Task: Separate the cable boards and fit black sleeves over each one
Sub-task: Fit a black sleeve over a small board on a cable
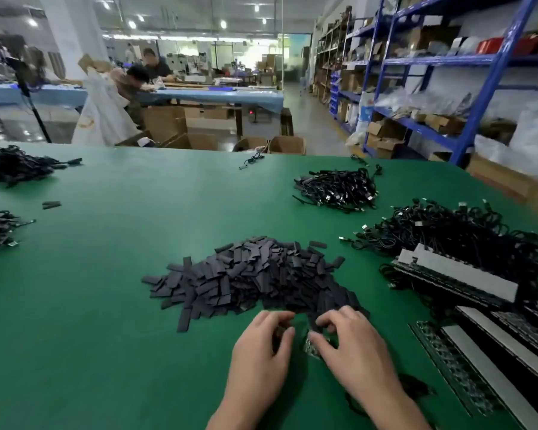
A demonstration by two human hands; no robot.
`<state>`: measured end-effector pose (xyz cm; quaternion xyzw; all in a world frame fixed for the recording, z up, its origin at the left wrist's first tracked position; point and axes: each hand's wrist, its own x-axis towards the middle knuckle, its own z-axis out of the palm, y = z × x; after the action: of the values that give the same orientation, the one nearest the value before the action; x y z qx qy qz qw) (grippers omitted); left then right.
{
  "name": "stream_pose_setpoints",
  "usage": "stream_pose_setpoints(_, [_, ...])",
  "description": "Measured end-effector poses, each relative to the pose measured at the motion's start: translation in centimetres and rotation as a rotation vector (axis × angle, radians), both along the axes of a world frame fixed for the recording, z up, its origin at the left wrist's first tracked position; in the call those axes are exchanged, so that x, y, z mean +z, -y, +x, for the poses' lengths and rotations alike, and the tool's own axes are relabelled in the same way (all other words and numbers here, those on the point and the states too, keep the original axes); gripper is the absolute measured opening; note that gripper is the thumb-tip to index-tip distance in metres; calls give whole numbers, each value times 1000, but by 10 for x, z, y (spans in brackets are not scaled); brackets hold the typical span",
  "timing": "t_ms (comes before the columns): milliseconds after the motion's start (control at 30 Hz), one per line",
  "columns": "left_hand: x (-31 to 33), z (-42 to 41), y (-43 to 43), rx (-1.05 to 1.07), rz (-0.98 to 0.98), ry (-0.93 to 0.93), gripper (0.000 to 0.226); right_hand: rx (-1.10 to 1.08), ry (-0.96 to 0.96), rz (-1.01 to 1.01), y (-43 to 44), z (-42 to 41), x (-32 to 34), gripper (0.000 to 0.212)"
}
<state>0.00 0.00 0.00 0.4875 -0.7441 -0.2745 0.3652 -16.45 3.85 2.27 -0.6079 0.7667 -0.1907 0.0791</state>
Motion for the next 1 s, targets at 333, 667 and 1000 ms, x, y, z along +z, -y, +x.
stream_pose_setpoints(333, [-11,2,7,-145,-70,220,50,-13,89,46,-6,1,-3,15])
stream_pose_setpoints(667, [1,2,6,-192,81,72,28,-8,502,40,-13,-5,-2,17])
stream_pose_setpoints(1000, [14,9,5,-233,330,-464,13,-84,1487,-28,-19,14,13,8])
